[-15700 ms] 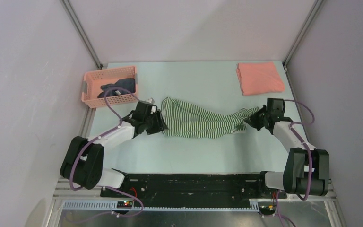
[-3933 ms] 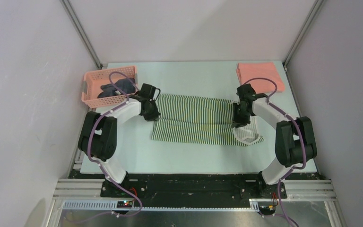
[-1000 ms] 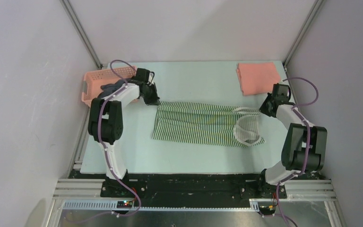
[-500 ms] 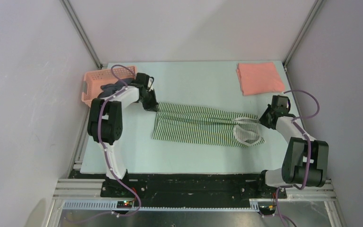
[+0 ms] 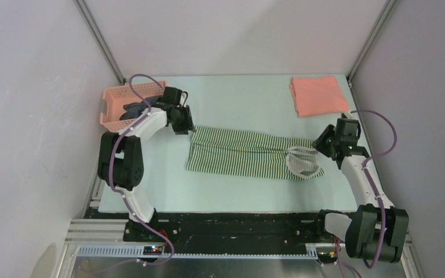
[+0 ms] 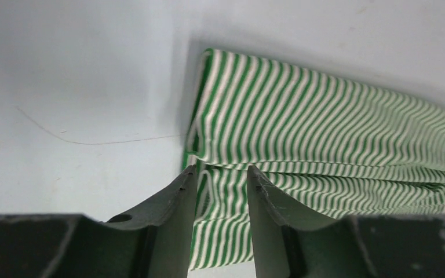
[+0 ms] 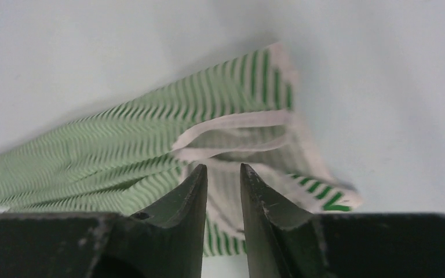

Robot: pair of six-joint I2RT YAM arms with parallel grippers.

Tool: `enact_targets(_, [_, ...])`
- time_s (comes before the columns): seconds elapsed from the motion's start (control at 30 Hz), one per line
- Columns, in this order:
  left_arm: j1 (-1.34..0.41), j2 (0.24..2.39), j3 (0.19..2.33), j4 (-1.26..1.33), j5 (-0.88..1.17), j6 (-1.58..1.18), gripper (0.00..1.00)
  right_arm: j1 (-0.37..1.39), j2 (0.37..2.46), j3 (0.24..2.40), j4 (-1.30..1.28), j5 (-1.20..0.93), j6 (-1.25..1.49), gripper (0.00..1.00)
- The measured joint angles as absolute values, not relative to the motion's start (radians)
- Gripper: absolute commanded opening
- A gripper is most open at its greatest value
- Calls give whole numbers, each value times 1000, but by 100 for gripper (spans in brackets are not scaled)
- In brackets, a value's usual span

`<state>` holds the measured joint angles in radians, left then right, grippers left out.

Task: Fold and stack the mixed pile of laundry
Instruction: Fold the tank top at the center of the board.

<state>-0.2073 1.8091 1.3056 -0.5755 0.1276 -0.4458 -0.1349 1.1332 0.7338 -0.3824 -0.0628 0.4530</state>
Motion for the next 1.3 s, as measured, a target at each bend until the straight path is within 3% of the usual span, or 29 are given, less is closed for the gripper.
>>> enact_targets(0.3, [-262, 1817, 1304, -543, 163, -497, 40, -3, 1245, 737, -308, -217, 494, 17])
enact_targets(0.7, [-258, 1887, 1212, -491, 162, -586, 39, -156, 1464, 711, -262, -125, 538, 17])
enact_targets(1.03, [-259, 1711, 1110, -487, 101, -584, 49, -199, 1474, 709, -226, -139, 542, 17])
enact_targets(1.3, [-259, 1526, 922, -482, 70, -567, 52, -212, 1504, 709, -191, -180, 545, 22])
